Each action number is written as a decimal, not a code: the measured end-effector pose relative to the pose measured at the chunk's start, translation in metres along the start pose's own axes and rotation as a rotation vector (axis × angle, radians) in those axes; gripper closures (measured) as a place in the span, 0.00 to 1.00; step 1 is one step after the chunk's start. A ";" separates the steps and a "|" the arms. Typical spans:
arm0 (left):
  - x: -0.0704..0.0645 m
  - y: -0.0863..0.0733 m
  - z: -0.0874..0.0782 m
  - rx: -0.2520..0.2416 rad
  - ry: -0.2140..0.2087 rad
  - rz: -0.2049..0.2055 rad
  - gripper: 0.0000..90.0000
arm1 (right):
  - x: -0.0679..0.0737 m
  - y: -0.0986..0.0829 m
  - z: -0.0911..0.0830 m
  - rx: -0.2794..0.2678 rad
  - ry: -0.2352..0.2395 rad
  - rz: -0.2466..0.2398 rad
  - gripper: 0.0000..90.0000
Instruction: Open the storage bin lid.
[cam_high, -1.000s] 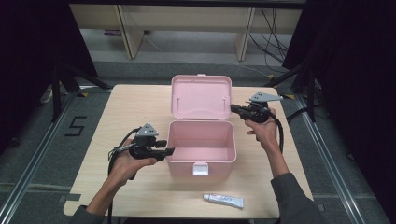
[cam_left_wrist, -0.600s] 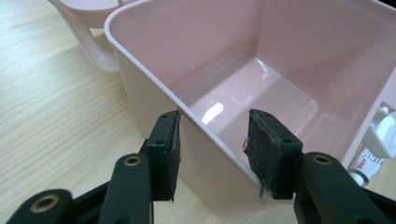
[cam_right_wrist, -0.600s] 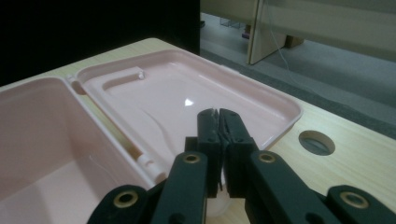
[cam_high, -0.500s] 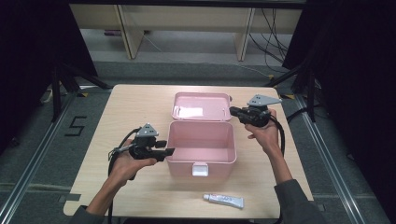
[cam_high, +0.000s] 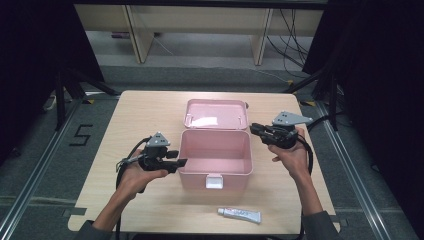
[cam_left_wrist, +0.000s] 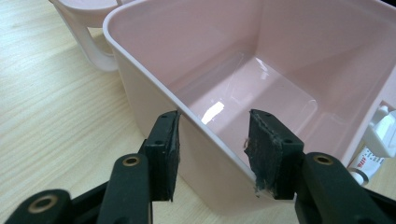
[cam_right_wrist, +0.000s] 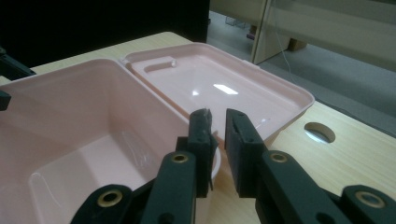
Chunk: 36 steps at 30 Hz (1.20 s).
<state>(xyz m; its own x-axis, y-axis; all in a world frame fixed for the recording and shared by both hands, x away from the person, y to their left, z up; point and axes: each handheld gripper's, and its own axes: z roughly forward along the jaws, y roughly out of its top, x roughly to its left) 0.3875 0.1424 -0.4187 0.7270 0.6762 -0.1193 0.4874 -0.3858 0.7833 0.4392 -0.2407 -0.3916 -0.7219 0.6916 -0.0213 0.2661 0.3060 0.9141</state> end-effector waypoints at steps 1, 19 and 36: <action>0.000 0.000 0.000 0.000 0.000 -0.001 0.60 | -0.001 0.000 0.000 -0.001 0.004 -0.026 0.89; 0.000 0.000 0.000 -0.002 -0.004 0.002 0.59 | 0.015 -0.017 -0.048 0.073 0.025 0.077 0.60; 0.000 0.000 0.000 0.003 0.000 0.006 0.59 | 0.049 -0.050 -0.076 0.192 0.065 0.069 0.49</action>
<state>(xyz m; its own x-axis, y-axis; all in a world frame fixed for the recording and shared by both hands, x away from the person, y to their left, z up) 0.3880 0.1424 -0.4188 0.7300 0.6737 -0.1151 0.4845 -0.3913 0.7824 0.3422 -0.2716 -0.4076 -0.7361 0.6732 0.0704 0.4284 0.3829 0.8185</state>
